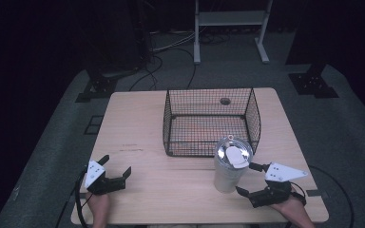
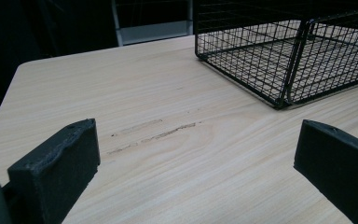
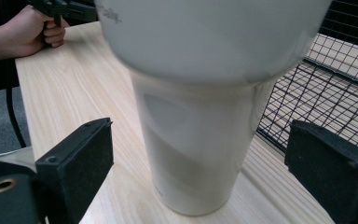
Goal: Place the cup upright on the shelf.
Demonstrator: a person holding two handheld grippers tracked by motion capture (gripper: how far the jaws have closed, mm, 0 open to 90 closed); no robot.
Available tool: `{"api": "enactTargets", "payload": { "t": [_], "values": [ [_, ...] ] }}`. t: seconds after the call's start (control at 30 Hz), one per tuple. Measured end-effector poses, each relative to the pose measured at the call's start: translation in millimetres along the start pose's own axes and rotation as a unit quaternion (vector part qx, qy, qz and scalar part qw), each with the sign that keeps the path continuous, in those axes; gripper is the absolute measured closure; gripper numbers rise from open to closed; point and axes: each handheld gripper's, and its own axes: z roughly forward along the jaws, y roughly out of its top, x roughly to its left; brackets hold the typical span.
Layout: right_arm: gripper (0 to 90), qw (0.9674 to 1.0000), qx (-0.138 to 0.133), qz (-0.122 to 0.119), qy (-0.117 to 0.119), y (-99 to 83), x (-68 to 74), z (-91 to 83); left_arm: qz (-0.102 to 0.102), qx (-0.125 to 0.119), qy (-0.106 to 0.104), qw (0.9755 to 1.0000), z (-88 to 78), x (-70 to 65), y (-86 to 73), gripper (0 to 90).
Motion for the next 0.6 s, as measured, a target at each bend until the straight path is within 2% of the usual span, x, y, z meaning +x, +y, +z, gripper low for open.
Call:
{"api": "enactTargets", "payload": {
  "t": [0.2, 0.6],
  "values": [
    [7.3, 1.0, -0.005, 0.002, 0.003, 0.8, 0.8, 11.5, 0.0, -0.001, 0.0, 1.0, -0.1, 0.1, 0.0, 0.0],
    [7.2, 0.9995, -0.028, -0.018, -0.003, 4.7, -0.8, 35.7, -0.001, -0.002, -0.002, 1.0, -0.1, 0.5, 0.0, 0.0]
  ]
}}
